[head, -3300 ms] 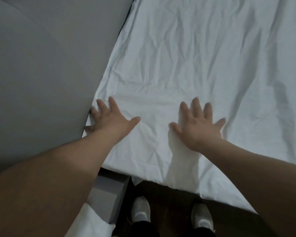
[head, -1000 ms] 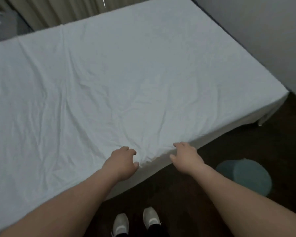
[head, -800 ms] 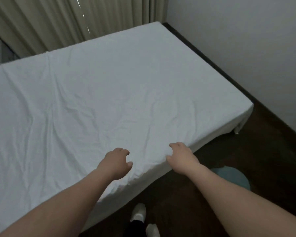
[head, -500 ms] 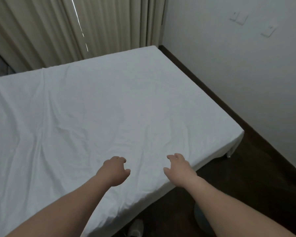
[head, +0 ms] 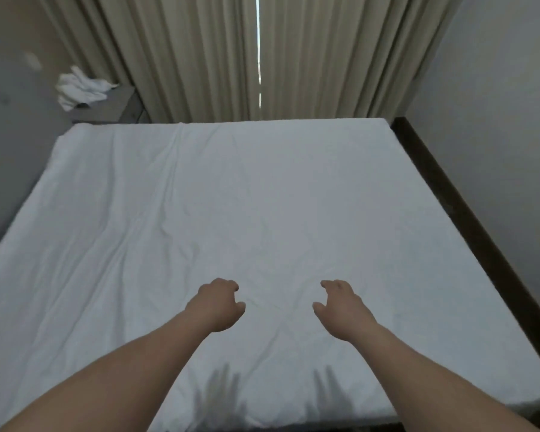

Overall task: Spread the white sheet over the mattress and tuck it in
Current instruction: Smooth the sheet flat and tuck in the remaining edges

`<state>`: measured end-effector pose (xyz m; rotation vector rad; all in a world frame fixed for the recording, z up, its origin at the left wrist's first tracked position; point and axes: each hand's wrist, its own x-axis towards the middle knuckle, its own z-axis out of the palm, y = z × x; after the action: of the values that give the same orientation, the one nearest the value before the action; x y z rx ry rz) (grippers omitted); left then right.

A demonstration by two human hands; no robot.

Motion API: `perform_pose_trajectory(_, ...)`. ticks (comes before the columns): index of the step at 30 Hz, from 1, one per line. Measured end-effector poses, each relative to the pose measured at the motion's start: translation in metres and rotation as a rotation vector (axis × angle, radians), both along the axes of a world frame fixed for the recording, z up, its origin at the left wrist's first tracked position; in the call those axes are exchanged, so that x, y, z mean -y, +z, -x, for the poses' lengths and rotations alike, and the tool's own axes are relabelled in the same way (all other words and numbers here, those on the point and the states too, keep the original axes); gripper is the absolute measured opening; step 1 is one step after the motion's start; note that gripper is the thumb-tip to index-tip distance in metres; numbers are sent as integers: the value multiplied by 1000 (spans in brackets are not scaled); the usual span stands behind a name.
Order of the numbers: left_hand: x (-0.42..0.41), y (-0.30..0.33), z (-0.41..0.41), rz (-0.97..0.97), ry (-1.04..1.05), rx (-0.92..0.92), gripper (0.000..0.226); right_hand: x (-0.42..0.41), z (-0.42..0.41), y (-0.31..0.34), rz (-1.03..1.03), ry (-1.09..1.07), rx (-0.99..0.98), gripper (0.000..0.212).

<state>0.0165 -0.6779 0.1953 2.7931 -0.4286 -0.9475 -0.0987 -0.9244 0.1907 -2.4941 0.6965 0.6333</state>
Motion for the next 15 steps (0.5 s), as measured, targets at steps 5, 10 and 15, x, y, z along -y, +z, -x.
perform_pose_trajectory(5, 7, -34, 17, -91, 376, -64, 59, 31, -51, -63, -75, 318, -55, 64)
perform_pose_trajectory(10, 6, -89, 37, -119, 544, -101, 61, 38, -79, -129, -25, 485, -121, 62)
perform_pose_trajectory(15, -15, -181, 39, -171, 549, -146, 65, 3, -103, -215, 24, 638, -109, 64)
